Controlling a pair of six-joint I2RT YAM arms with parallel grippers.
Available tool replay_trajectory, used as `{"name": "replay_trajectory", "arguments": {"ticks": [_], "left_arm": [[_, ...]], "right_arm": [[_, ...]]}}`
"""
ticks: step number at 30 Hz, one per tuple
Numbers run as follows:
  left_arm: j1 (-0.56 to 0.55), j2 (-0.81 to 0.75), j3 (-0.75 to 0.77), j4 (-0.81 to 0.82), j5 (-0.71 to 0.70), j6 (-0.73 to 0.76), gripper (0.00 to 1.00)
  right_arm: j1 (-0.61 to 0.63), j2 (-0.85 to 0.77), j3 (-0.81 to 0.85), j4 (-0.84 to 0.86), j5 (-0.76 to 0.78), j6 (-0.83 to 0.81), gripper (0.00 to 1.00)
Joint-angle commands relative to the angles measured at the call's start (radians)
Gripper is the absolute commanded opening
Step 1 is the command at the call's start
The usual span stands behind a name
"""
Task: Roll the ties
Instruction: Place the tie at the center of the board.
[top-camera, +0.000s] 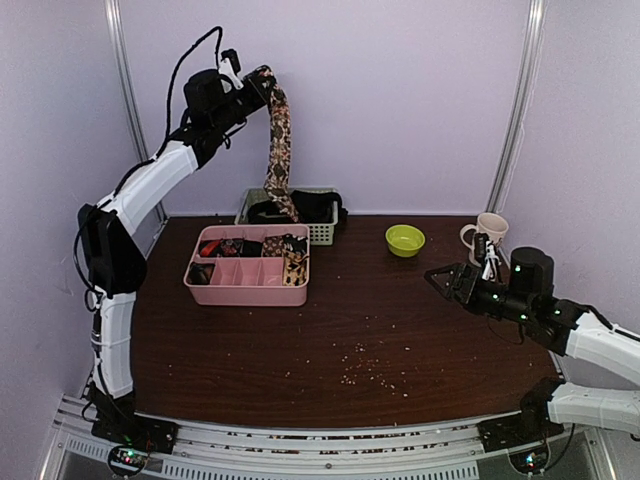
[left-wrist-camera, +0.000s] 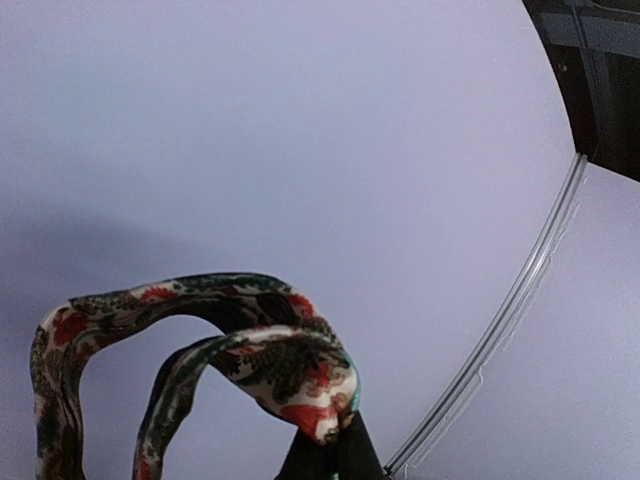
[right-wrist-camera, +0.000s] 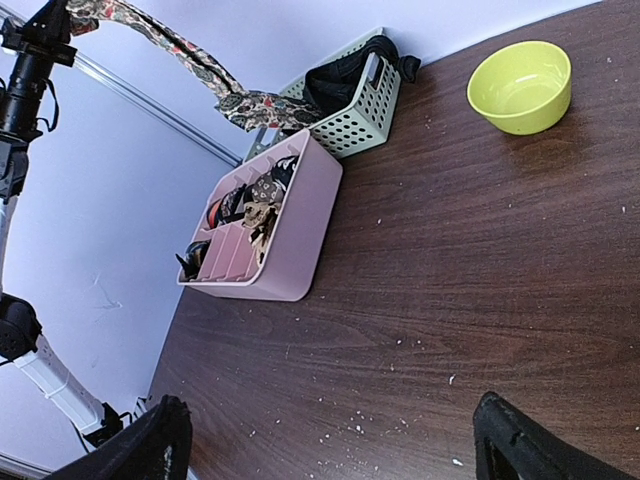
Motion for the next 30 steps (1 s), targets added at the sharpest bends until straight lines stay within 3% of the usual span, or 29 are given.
{"name": "replay_trajectory", "arguments": {"ticks": [1, 14, 20, 28, 30], "left_arm": [[-0.055, -0.105, 0.01, -0.043, -0.018, 0.176, 0.0], [-0.16, -0.277, 0.097, -0.102, 0.02, 0.283, 0.0], [-0.177, -0.351, 0.011, -0.07, 0.231, 0.23, 0.0], [-0.235, -0.452, -0.173, -0.232, 0.383, 0.39, 0.0], [-0.237, -0.476, -0.244, -0.237, 0.522, 0.407, 0.0]], "right_arm": [[-0.006, 0.014, -0.013, 0.05, -0.03, -0.025, 0.98], [-0.006, 0.056, -0.003, 0.099, -0.076, -0.019, 0.98], [-0.006, 0.078, 0.001, 0.121, -0.094, -0.016, 0.97], [-0.006, 0.087, 0.0, 0.121, -0.104, -0.031, 0.97], [-0.006, 0.098, 0.004, 0.122, -0.112, -0.037, 0.97]]}}
